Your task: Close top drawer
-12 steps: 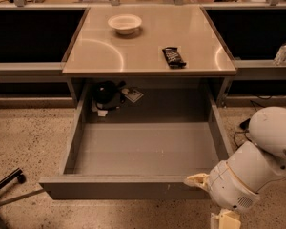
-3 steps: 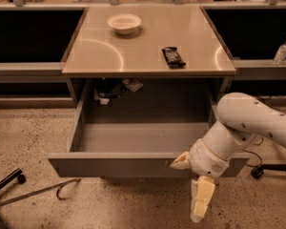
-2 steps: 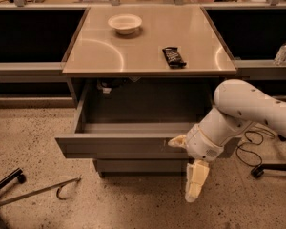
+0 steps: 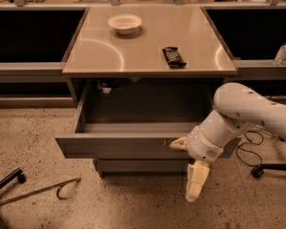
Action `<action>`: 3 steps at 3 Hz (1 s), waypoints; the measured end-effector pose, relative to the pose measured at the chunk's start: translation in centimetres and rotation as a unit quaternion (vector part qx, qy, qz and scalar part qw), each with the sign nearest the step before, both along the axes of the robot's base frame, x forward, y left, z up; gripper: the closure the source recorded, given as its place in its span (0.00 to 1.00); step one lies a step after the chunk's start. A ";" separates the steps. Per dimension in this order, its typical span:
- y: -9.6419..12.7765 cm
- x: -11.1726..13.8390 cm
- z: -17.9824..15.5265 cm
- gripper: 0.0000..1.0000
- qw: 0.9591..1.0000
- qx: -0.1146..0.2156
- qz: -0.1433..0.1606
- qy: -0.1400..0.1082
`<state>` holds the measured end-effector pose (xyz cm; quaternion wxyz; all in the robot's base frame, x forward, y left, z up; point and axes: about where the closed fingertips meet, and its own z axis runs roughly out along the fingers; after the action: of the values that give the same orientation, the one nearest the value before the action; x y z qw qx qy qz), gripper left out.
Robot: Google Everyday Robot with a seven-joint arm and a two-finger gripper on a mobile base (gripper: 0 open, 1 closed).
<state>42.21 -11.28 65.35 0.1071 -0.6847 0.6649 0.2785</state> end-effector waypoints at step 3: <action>-0.6 6.0 -2.1 0.00 0.994 -0.035 -0.025 -0.105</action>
Offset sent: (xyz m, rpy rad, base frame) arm 0.0863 -0.0072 -0.0273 -0.0858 -0.1731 -0.0521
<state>48.17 -11.87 63.28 0.1590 -0.6967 0.6763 0.1790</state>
